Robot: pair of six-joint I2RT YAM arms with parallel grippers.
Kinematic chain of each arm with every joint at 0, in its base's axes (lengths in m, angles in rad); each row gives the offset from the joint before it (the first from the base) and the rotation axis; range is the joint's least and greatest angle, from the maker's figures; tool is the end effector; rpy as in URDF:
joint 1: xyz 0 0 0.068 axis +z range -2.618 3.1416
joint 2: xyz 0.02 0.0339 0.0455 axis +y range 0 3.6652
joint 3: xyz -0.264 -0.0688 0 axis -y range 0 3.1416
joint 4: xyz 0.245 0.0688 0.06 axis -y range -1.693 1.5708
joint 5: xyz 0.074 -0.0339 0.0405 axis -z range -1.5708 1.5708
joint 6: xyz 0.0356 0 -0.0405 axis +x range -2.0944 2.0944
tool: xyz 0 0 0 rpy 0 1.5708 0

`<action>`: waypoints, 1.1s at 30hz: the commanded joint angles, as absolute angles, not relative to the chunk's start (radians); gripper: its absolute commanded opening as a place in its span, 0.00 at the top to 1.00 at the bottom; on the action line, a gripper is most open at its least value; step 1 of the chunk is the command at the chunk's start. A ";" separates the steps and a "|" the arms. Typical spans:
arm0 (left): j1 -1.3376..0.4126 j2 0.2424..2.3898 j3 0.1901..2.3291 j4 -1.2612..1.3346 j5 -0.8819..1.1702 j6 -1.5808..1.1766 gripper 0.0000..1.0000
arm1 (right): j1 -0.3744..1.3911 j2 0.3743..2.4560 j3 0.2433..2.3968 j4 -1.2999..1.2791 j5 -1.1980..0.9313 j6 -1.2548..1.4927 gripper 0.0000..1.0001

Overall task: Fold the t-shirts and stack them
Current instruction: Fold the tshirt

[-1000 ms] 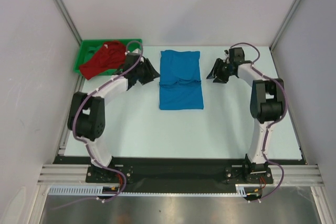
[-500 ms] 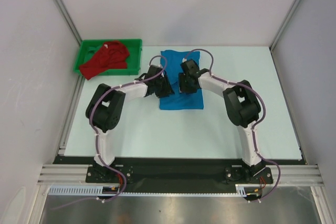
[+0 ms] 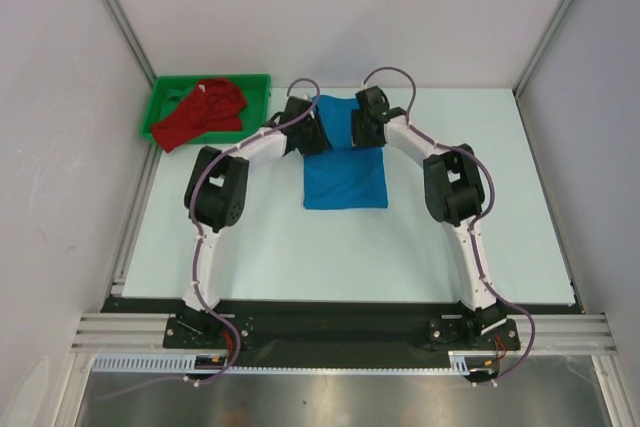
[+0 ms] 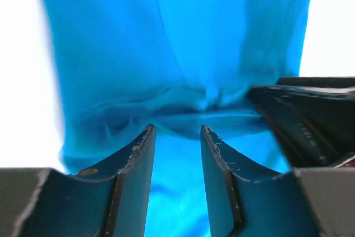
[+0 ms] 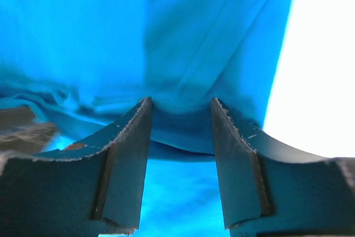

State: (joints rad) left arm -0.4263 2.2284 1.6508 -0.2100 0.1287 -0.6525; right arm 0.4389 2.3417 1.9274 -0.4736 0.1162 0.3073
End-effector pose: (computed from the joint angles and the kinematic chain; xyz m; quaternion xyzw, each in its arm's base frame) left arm 0.4502 -0.2095 0.1615 -0.0797 0.9193 -0.2466 0.2963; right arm 0.4737 0.2178 0.1743 -0.0425 0.9399 0.0709 0.3312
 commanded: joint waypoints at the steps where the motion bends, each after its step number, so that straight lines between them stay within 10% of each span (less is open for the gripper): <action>1: -0.362 2.231 1.854 -0.319 0.089 -0.572 0.56 | 0.399 2.356 2.133 -0.550 0.135 0.235 0.48; 15: -0.331 1.891 1.444 -0.103 0.352 -0.651 0.53 | 0.351 1.987 1.628 -0.385 -0.174 0.317 0.45; 25: -0.384 1.882 1.010 0.339 0.555 -0.834 0.69 | 0.245 1.881 1.059 0.248 -0.846 0.670 1.00; 33: -0.359 1.836 0.862 0.243 0.434 -0.721 0.70 | 0.183 1.948 0.856 0.419 -0.900 0.715 1.00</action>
State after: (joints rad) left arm -0.3779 1.8977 0.8997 0.2535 0.4953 -0.7845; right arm 0.2199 1.9263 0.9134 0.2684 -0.8276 0.6674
